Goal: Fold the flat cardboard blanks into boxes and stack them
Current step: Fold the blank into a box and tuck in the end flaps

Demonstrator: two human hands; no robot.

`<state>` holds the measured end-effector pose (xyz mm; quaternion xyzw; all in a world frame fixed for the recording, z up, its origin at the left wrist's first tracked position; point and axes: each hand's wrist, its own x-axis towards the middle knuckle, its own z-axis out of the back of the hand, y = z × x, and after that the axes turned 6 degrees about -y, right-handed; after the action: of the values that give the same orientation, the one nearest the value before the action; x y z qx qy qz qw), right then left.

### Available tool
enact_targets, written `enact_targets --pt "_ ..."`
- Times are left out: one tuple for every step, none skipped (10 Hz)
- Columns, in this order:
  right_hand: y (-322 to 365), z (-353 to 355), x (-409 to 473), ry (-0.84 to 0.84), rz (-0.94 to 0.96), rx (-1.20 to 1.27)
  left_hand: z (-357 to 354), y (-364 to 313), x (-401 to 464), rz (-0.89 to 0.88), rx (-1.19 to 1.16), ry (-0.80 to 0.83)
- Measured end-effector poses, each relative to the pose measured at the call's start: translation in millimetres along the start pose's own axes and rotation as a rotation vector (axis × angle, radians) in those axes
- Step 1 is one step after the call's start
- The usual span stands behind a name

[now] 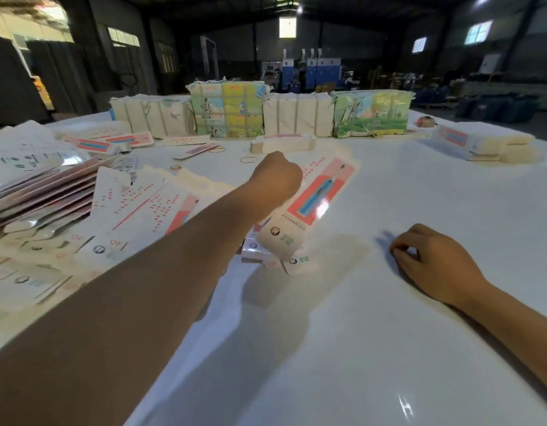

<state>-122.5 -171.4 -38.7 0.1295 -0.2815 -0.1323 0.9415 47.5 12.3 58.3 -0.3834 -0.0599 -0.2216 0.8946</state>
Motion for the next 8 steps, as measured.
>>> enact_targets --pt "1.2 0.0 1.2 0.007 0.0 -0.021 -9.3 9.6 -41.8 -0.045 -0.034 0.053" --pt "-0.8 -0.7 0.6 -0.002 0.002 -0.03 -28.1 35.2 -77.0 -0.174 0.087 0.102" --pt "-3.9 -2.1 1.6 -0.01 0.011 -0.037 -37.5 49.9 -84.4 -0.359 0.35 0.115" --pt "-8.1 -5.9 2.6 0.005 0.001 -0.029 -41.4 56.1 -88.1 -0.421 0.363 0.066" --pt "-9.9 -3.6 4.7 -0.105 -0.142 0.164 -41.3 54.6 -90.5 -0.457 0.337 0.072" --pt "-2.0 5.4 4.9 -0.087 -0.323 0.585 -38.8 51.5 -93.7 -0.507 0.251 0.028" --pt "6.6 10.7 -1.7 0.098 -0.363 0.824 -36.2 49.0 -95.1 -0.538 0.23 -0.027" --pt "7.6 13.7 -3.3 0.167 -0.365 0.983 -36.7 50.4 -95.8 -0.561 0.269 -0.021"
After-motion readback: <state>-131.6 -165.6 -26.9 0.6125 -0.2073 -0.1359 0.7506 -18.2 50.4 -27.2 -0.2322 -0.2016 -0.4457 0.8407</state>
